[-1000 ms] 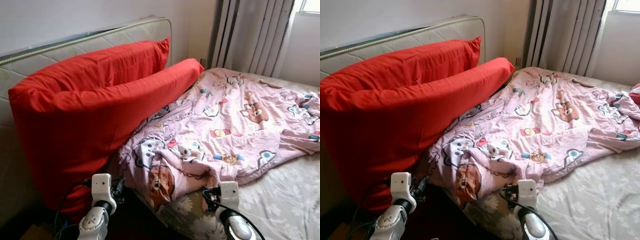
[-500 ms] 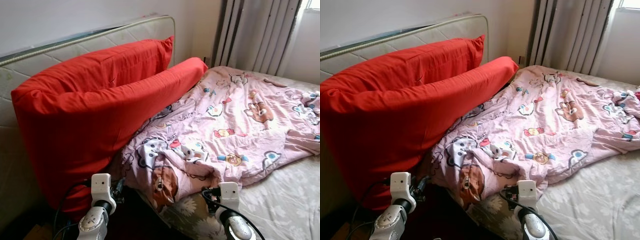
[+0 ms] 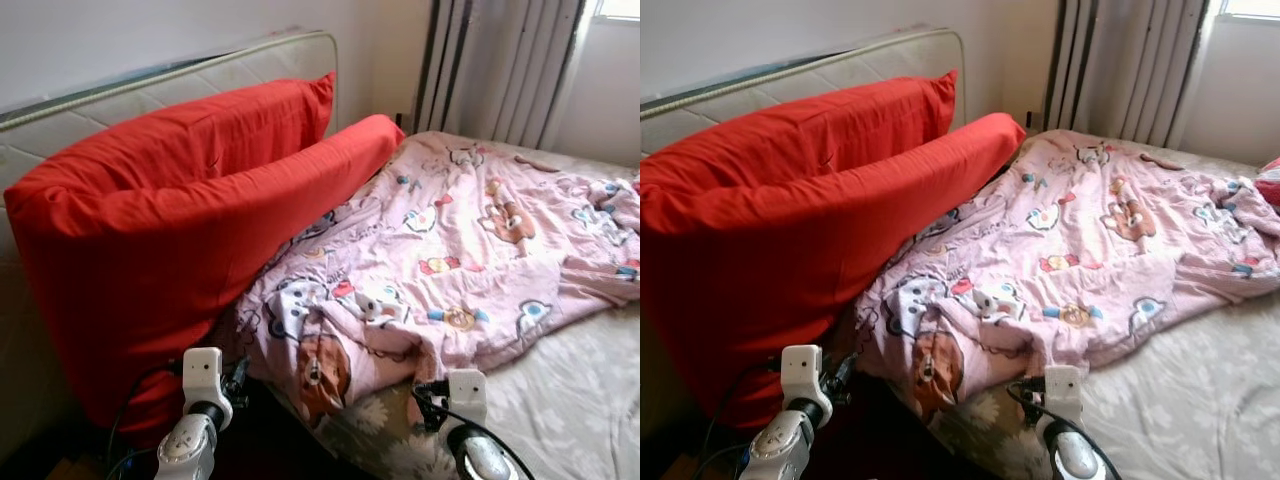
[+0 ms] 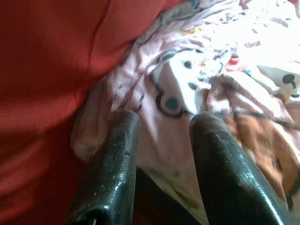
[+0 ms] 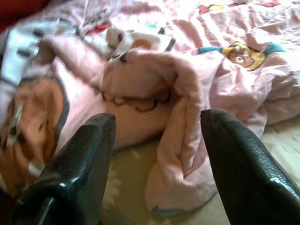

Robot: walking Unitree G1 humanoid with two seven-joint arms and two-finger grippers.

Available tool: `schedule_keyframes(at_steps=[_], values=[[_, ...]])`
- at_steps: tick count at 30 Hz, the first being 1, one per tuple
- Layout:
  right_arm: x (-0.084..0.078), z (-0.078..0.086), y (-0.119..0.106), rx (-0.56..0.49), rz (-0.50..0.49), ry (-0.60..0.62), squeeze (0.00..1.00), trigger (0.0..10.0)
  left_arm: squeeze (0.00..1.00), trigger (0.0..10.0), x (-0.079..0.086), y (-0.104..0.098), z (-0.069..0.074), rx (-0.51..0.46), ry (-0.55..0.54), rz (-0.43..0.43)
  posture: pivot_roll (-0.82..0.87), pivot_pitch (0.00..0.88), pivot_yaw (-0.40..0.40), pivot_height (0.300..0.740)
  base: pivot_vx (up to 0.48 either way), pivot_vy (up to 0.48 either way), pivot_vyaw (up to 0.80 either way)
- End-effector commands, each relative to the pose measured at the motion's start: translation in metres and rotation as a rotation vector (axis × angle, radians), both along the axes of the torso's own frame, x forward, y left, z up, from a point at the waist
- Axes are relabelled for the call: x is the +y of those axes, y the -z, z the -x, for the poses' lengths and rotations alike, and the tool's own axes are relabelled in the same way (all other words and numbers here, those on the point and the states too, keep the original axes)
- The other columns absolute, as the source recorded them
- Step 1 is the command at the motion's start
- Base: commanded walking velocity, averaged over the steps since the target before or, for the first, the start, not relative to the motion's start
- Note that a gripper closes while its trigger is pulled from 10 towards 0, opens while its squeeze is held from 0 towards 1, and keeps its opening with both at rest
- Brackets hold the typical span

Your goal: Clean up the room

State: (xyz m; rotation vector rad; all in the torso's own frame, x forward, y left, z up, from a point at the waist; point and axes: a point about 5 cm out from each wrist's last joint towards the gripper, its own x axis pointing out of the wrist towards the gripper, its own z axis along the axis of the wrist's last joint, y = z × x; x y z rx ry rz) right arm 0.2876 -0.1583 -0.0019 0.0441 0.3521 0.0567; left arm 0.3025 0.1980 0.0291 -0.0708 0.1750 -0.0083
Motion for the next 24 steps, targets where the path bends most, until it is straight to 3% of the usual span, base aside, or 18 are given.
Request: schedule_keyframes(at_steps=[1, 10, 20, 24], values=[[-0.009, 0.004, 0.003, 0.015, 0.005, 0.026, 0.00, 10.0, 0.00, 10.0, -0.006, -0.002, -0.003, -0.008, 0.012, 0.018, -0.06, 0.074, 0.049, 0.633, 0.322, 0.000, 0.00], [-0.007, 0.003, 0.002, 0.009, 0.009, 0.026, 0.00, 10.0, 0.00, 10.0, -0.006, -0.002, -0.003, -0.010, 0.011, 0.018, -0.06, 0.073, 0.049, 0.633, 0.313, 0.000, 0.00], [0.001, 0.003, 0.002, 0.000, 0.028, -0.040, 0.00, 10.0, 0.00, 10.0, -0.007, -0.002, -0.003, -0.010, 0.016, 0.018, -0.07, 0.068, 0.051, 0.633, 0.000, 0.000, 0.00], [0.000, 0.005, 0.004, 0.012, 0.033, -0.048, 0.00, 10.0, 0.00, 10.0, -0.008, -0.002, -0.003, -0.009, 0.020, 0.017, -0.07, 0.063, 0.053, 0.633, 0.000, 0.000, 0.73]])
